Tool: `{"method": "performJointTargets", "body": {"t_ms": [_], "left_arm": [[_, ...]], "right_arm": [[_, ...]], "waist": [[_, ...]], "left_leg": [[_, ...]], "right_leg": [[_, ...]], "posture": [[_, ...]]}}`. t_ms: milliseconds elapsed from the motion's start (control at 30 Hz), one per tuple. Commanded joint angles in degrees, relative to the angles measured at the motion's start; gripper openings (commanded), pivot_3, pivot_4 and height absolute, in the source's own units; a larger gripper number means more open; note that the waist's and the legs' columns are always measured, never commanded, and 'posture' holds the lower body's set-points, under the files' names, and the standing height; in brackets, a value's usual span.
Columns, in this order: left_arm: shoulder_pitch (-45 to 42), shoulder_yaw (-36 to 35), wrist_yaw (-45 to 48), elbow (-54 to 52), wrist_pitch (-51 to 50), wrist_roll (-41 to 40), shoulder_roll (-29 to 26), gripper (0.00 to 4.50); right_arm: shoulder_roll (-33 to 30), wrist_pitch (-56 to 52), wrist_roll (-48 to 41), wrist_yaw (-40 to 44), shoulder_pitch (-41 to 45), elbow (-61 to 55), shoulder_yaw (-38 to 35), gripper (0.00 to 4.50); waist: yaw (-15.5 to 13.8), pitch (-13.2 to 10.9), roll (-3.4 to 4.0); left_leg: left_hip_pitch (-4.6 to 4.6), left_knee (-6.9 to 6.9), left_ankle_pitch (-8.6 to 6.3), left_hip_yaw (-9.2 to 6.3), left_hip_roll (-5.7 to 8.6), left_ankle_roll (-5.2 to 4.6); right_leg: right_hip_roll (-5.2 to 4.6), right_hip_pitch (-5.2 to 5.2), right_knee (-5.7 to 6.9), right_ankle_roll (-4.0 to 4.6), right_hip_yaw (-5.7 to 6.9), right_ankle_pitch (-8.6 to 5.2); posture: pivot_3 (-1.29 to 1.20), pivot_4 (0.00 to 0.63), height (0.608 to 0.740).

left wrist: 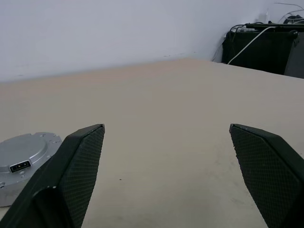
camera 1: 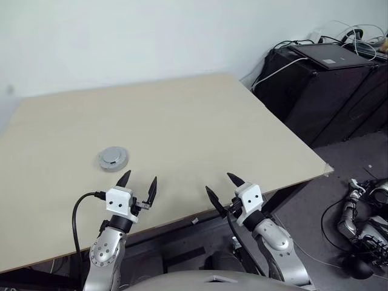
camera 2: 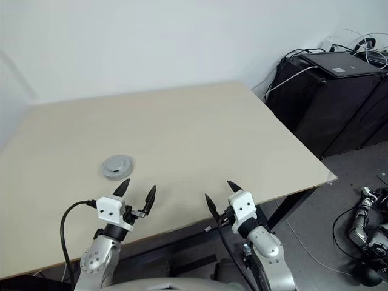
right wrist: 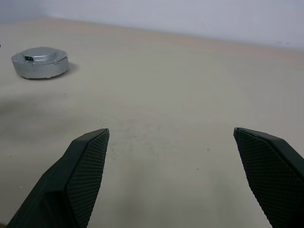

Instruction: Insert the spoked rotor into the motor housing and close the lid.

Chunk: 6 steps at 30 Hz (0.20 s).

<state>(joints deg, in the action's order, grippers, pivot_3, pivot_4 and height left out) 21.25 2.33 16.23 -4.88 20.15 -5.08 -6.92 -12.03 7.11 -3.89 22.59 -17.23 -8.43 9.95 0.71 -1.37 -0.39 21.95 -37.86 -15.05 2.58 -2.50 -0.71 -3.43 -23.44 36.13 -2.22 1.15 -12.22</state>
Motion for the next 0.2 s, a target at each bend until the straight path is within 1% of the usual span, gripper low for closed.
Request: {"method": "performJointTargets", "body": {"t_ms": [33,200], "left_arm": [[-0.9,0.1,-0.2,-0.7,0.1,-0.1,0.0,4.45],[-0.9,0.2,-0.1,-0.7,0.0,-0.1,0.0,4.45]], "right_arm": [[0.0,0.8,-0.5,0.2,0.8,-1.5,-0.2,4.5],[0.0,0.8,-0.5,0.2,0.9,-1.3,-0.3,4.5]], "waist": [[0.0,0.0,0.0],[0.0,0.0,0.0]], "left_leg": [[0.0,0.0,0.0,0.0,0.0,0.0],[0.0,0.0,0.0,0.0,0.0,0.0]], "right_leg": [[0.0,0.0,0.0,0.0,0.0,0.0],[0.0,0.0,0.0,0.0,0.0,0.0]], "posture": [[0.0,0.0,0.74],[0.0,0.0,0.74]]}}
